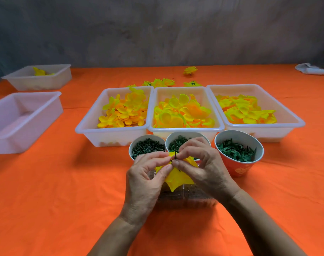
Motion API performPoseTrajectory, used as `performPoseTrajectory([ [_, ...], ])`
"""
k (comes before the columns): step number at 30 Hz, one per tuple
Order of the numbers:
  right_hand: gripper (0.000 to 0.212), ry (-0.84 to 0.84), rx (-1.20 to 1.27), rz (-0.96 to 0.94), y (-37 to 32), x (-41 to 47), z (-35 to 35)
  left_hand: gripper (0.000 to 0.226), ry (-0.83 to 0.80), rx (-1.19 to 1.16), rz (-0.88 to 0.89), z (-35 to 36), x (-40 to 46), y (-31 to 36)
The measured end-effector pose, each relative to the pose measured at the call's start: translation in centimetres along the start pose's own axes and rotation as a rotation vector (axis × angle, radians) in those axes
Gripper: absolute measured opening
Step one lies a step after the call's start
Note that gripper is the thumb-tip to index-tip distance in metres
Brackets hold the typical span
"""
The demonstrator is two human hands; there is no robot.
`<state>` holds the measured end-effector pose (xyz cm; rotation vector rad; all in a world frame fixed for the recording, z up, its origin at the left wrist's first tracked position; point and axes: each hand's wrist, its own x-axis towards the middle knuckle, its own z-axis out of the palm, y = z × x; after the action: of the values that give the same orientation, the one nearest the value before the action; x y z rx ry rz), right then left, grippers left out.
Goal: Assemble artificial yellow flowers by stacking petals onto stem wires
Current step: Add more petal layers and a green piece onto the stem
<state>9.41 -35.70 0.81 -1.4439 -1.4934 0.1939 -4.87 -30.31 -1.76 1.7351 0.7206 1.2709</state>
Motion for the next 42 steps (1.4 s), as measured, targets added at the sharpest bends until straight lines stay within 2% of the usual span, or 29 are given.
performPoseTrajectory([
  [6, 0.011, 0.077, -0.017, -0.071, 0.1, -0.3, 0.7, 0.012, 0.0, 0.005, -0.005, 0.0, -0.1, 0.1],
  [9, 0.006, 0.035, -0.029, -0.002, -0.1, -0.3, 0.2, 0.014, 0.003, 0.004, -0.049, -0.2, -0.3, 0.3],
  [12, 0.004, -0.021, -0.008, 0.056, -0.3, -0.2, -0.4, 0.029, 0.091, 0.042, -0.115, -0.6, -0.9, -0.1],
  [17, 0.003, -0.041, -0.023, 0.011, -0.8, 0.1, -0.6, 0.045, 0.233, 0.153, -0.15, -1.1, -1.8, -0.7],
  [22, 0.002, -0.021, -0.023, 0.004, -1.4, 0.5, -0.6, 0.024, 0.162, 0.197, -0.19, -0.7, -2.6, -1.1],
  [26, 0.002, -0.018, -0.012, 0.024, -1.7, 0.7, -0.8, 0.022, 0.122, 0.345, -0.152, 0.0, -2.6, -0.5],
  [29, 0.002, 0.008, 0.015, 0.028, -2.0, 0.9, -0.8, 0.031, 0.073, 0.324, -0.161, 0.5, -2.4, -0.1],
  [34, 0.003, 0.029, 0.071, 0.039, -2.1, 1.0, -0.8, 0.041, 0.126, 0.178, -0.21, 0.8, -1.9, -0.3],
  [38, 0.008, 0.044, 0.083, 0.046, -2.2, 1.0, -0.7, 0.057, 0.155, 0.226, -0.186, 1.0, -1.8, -0.9],
  [42, 0.014, 0.048, 0.115, 0.051, -2.4, 1.1, -0.8, 0.039, 0.195, 0.045, -0.21, 1.6, -1.4, -0.3],
])
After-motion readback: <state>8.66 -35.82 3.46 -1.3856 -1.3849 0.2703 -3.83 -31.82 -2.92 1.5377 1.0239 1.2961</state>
